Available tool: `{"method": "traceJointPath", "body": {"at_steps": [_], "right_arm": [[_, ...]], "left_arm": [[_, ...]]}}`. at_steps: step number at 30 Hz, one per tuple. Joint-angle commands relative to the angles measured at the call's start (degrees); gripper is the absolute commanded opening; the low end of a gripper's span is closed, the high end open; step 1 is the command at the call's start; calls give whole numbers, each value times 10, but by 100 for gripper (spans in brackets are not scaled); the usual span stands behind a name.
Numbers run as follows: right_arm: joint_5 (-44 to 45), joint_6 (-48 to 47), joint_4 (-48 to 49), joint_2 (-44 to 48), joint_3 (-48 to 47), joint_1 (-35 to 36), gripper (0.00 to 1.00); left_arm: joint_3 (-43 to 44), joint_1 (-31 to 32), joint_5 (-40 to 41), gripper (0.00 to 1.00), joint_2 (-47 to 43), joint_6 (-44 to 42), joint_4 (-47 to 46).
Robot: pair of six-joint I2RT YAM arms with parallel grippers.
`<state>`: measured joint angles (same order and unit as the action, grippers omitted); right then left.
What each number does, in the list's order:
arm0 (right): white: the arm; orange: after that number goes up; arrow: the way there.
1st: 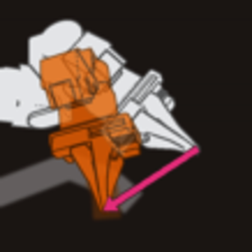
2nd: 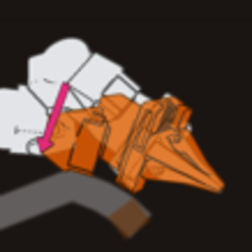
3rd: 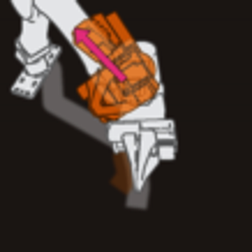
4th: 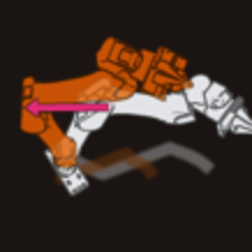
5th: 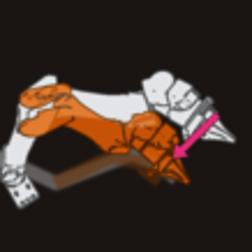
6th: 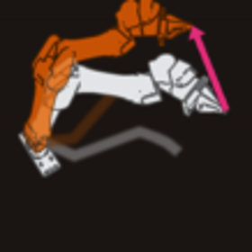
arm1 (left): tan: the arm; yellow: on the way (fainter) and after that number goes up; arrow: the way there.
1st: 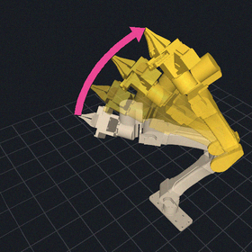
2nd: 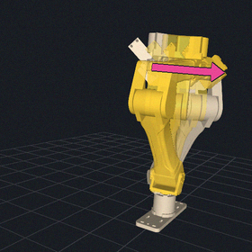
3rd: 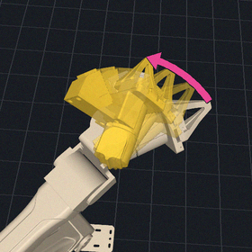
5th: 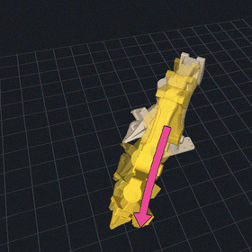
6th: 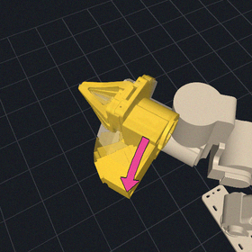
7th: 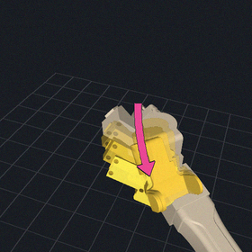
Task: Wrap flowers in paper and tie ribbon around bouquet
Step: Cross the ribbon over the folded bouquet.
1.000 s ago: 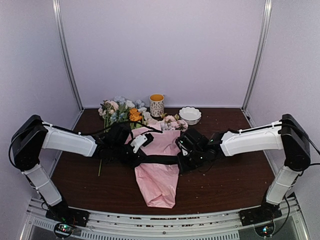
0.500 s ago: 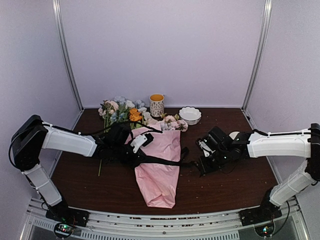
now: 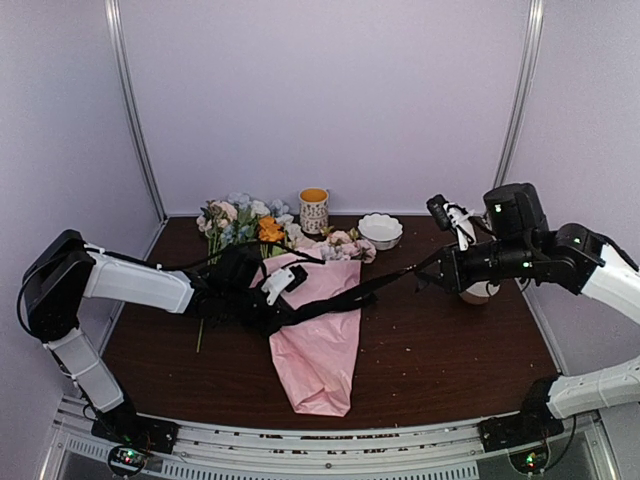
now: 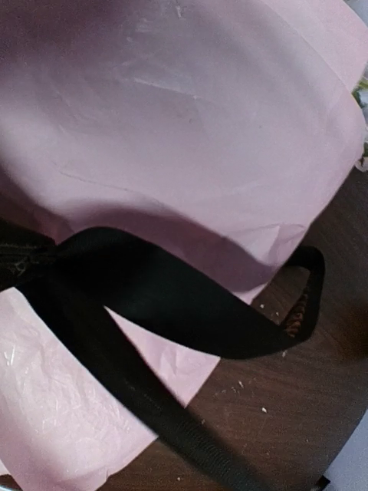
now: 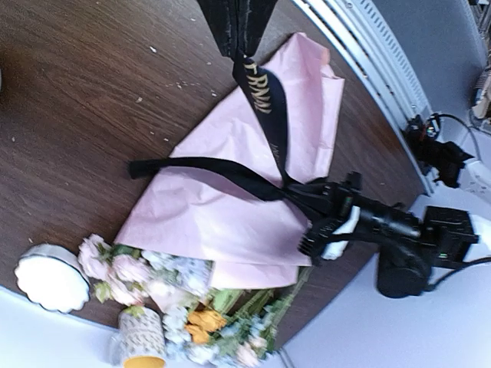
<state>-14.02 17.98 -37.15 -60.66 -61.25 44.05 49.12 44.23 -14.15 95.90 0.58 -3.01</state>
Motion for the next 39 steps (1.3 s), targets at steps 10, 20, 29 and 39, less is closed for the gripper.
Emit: {"method": "traceJointPath", "body": {"at_steps": [10,20,29,39], "right_arm": [[-63,-9,55,-17,-18,1,0],[-24,-12,42,-54,-24,-6,0],[-17,-6,45,-67,-14,-34,0],[-60,-19,50,-87,-24,-54,0]], "left_arm": [[1,-12,-2,41,-39,-4,5],[-26,-26,-76,70,-131,-9,11],[-83,-47,92,35,-245,29,135],[-126,-45,205,43,-232,131,198]]}}
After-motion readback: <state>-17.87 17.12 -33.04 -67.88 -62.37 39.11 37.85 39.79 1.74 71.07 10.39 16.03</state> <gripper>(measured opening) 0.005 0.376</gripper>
